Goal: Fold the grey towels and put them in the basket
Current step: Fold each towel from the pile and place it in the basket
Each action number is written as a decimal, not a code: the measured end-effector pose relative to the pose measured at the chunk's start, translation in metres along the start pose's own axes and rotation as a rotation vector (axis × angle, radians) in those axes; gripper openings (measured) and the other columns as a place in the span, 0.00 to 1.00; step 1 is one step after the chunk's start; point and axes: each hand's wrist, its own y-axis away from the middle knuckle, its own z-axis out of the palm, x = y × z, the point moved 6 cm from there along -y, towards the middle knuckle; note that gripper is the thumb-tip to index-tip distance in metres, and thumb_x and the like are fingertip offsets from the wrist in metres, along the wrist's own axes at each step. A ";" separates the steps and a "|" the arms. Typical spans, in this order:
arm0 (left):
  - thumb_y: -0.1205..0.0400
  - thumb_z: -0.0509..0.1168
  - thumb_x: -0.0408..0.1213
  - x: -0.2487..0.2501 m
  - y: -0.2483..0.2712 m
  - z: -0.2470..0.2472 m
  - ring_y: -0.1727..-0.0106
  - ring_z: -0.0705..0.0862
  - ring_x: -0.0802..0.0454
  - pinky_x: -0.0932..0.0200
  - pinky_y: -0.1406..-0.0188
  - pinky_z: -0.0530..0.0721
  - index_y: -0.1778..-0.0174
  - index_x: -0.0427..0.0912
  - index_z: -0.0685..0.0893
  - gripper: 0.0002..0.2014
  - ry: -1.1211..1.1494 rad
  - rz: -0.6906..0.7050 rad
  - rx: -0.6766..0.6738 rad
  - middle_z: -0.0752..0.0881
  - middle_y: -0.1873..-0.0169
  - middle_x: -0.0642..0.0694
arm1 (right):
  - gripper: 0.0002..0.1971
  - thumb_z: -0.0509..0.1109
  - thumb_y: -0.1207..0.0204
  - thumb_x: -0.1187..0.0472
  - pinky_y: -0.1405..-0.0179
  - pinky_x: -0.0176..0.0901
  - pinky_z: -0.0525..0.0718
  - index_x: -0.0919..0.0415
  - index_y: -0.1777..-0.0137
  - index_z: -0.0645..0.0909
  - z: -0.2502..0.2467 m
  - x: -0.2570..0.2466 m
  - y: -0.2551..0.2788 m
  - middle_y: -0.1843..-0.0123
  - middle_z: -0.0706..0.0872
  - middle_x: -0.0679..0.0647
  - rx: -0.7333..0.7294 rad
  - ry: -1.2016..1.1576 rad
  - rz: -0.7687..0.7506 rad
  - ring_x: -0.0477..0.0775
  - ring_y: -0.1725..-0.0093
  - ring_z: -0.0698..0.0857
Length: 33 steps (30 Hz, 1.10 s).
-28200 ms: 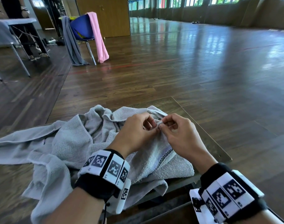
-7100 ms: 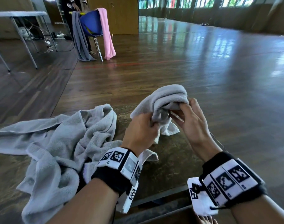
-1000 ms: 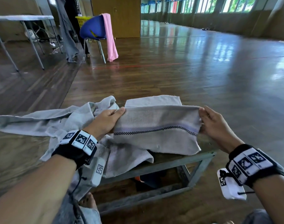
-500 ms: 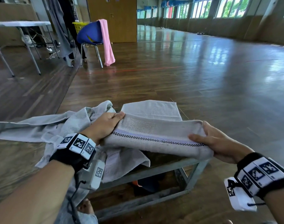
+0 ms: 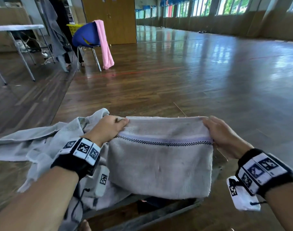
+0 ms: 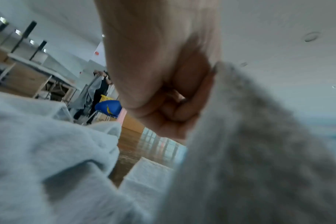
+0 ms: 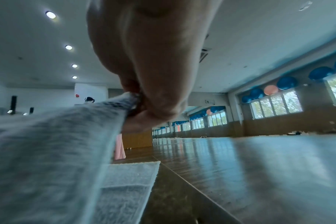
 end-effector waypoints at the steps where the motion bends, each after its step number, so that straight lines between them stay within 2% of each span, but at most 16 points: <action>1: 0.14 0.65 0.48 0.000 -0.012 0.002 0.70 0.80 0.56 0.55 0.64 0.78 0.64 0.37 0.88 0.19 -0.016 0.016 0.033 0.83 0.76 0.53 | 0.14 0.61 0.13 0.56 0.62 0.49 0.74 0.57 0.61 0.76 -0.001 -0.005 -0.012 0.62 0.79 0.55 0.063 0.118 -0.084 0.55 0.62 0.77; 4: 0.14 0.65 0.47 0.006 -0.052 0.005 0.63 0.81 0.49 0.54 0.59 0.77 0.54 0.30 0.89 0.20 -0.033 0.076 0.117 0.87 0.67 0.39 | 0.15 0.65 0.17 0.56 0.71 0.44 0.71 0.57 0.67 0.73 -0.008 -0.017 -0.051 0.69 0.76 0.48 0.220 0.278 -0.189 0.50 0.69 0.74; 6: 0.14 0.64 0.46 0.008 -0.077 0.006 0.64 0.81 0.48 0.55 0.63 0.75 0.55 0.33 0.89 0.18 -0.133 0.082 0.155 0.88 0.65 0.38 | 0.14 0.68 0.20 0.55 0.69 0.44 0.79 0.58 0.67 0.78 -0.009 -0.016 -0.079 0.69 0.80 0.50 0.237 0.358 -0.169 0.55 0.66 0.80; 8: 0.14 0.65 0.45 0.006 -0.097 0.009 0.65 0.80 0.47 0.54 0.68 0.72 0.58 0.36 0.87 0.16 -0.250 0.070 0.169 0.85 0.68 0.43 | 0.13 0.70 0.21 0.54 0.63 0.47 0.86 0.58 0.66 0.81 -0.002 -0.010 -0.103 0.65 0.85 0.55 0.173 0.454 -0.116 0.60 0.61 0.85; 11: 0.16 0.68 0.41 0.000 -0.117 0.019 0.59 0.83 0.44 0.52 0.61 0.78 0.55 0.41 0.87 0.08 -0.273 0.056 0.152 0.88 0.60 0.44 | 0.15 0.72 0.21 0.54 0.67 0.41 0.80 0.56 0.69 0.81 0.016 0.008 -0.123 0.64 0.86 0.56 0.003 0.690 -0.077 0.60 0.60 0.85; 13: 0.17 0.69 0.42 -0.005 -0.121 0.026 0.58 0.85 0.46 0.54 0.60 0.79 0.51 0.44 0.86 0.06 -0.264 0.037 0.152 0.87 0.60 0.47 | 0.07 0.71 0.19 0.53 0.57 0.45 0.82 0.55 0.54 0.86 0.035 0.025 -0.128 0.51 0.89 0.60 -0.129 0.832 -0.053 0.62 0.49 0.87; 15: 0.17 0.69 0.43 -0.009 -0.121 0.034 0.58 0.87 0.46 0.57 0.60 0.78 0.52 0.47 0.85 0.05 -0.239 0.023 0.132 0.86 0.60 0.49 | 0.24 0.71 0.18 0.52 0.33 0.55 0.81 0.57 0.24 0.76 0.053 0.045 -0.128 0.28 0.80 0.63 -0.254 0.907 -0.003 0.66 0.30 0.80; 17: 0.17 0.69 0.42 -0.007 -0.118 0.041 0.58 0.88 0.47 0.58 0.64 0.78 0.58 0.50 0.85 0.05 -0.222 0.032 0.089 0.87 0.62 0.50 | 0.31 0.68 0.15 0.49 0.21 0.61 0.70 0.56 0.15 0.64 0.062 0.057 -0.128 0.19 0.68 0.64 -0.274 0.955 0.039 0.69 0.21 0.69; 18: 0.18 0.69 0.42 -0.004 -0.115 0.045 0.59 0.88 0.49 0.58 0.64 0.78 0.60 0.51 0.85 0.06 -0.223 0.045 0.065 0.87 0.62 0.50 | 0.29 0.67 0.15 0.48 0.20 0.62 0.67 0.56 0.18 0.67 0.064 0.056 -0.128 0.21 0.68 0.64 -0.253 1.000 0.019 0.70 0.21 0.66; 20: 0.18 0.68 0.43 0.006 -0.105 0.049 0.59 0.88 0.49 0.57 0.61 0.82 0.61 0.52 0.86 0.06 -0.208 0.079 0.016 0.88 0.62 0.50 | 0.16 0.68 0.17 0.49 0.26 0.61 0.71 0.55 0.34 0.78 0.064 0.047 -0.126 0.29 0.73 0.63 -0.209 1.029 -0.024 0.66 0.27 0.69; 22: 0.18 0.68 0.44 0.021 -0.091 0.050 0.59 0.89 0.49 0.57 0.61 0.83 0.60 0.52 0.87 0.06 -0.189 0.126 -0.026 0.89 0.61 0.51 | 0.03 0.69 0.22 0.56 0.43 0.53 0.80 0.51 0.55 0.77 0.066 0.029 -0.114 0.40 0.81 0.59 -0.187 0.947 -0.047 0.61 0.42 0.78; 23: 0.18 0.68 0.44 0.028 -0.083 0.050 0.59 0.89 0.50 0.58 0.63 0.82 0.60 0.52 0.87 0.06 -0.180 0.147 -0.044 0.89 0.61 0.52 | 0.07 0.69 0.23 0.58 0.51 0.50 0.80 0.50 0.60 0.74 0.067 0.021 -0.109 0.45 0.83 0.58 -0.171 0.886 -0.080 0.60 0.49 0.81; 26: 0.18 0.69 0.42 0.053 -0.052 0.049 0.57 0.89 0.50 0.52 0.58 0.88 0.54 0.52 0.87 0.02 -0.096 0.215 -0.091 0.89 0.58 0.52 | 0.10 0.71 0.26 0.60 0.60 0.46 0.75 0.49 0.62 0.73 0.070 -0.015 -0.081 0.54 0.84 0.54 -0.087 0.693 -0.210 0.58 0.55 0.81; 29: 0.20 0.72 0.41 0.081 -0.015 0.046 0.57 0.87 0.52 0.48 0.51 0.88 0.47 0.52 0.84 0.07 0.027 0.307 -0.094 0.87 0.52 0.50 | 0.05 0.75 0.28 0.61 0.60 0.47 0.80 0.52 0.58 0.80 0.074 -0.057 -0.036 0.60 0.89 0.49 -0.021 0.512 -0.392 0.56 0.57 0.84; 31: 0.21 0.74 0.44 0.096 0.010 0.045 0.59 0.87 0.54 0.53 0.57 0.87 0.46 0.55 0.84 0.09 0.123 0.360 -0.106 0.87 0.52 0.54 | 0.06 0.79 0.30 0.58 0.62 0.43 0.83 0.52 0.57 0.84 0.073 -0.073 -0.004 0.63 0.90 0.45 0.011 0.365 -0.451 0.49 0.60 0.87; 33: 0.21 0.73 0.45 0.103 0.034 0.044 0.57 0.87 0.61 0.65 0.61 0.86 0.47 0.56 0.85 0.08 0.165 0.418 -0.090 0.88 0.52 0.56 | 0.08 0.82 0.30 0.54 0.64 0.35 0.85 0.50 0.56 0.87 0.073 -0.076 0.024 0.62 0.92 0.43 -0.013 0.185 -0.447 0.42 0.62 0.90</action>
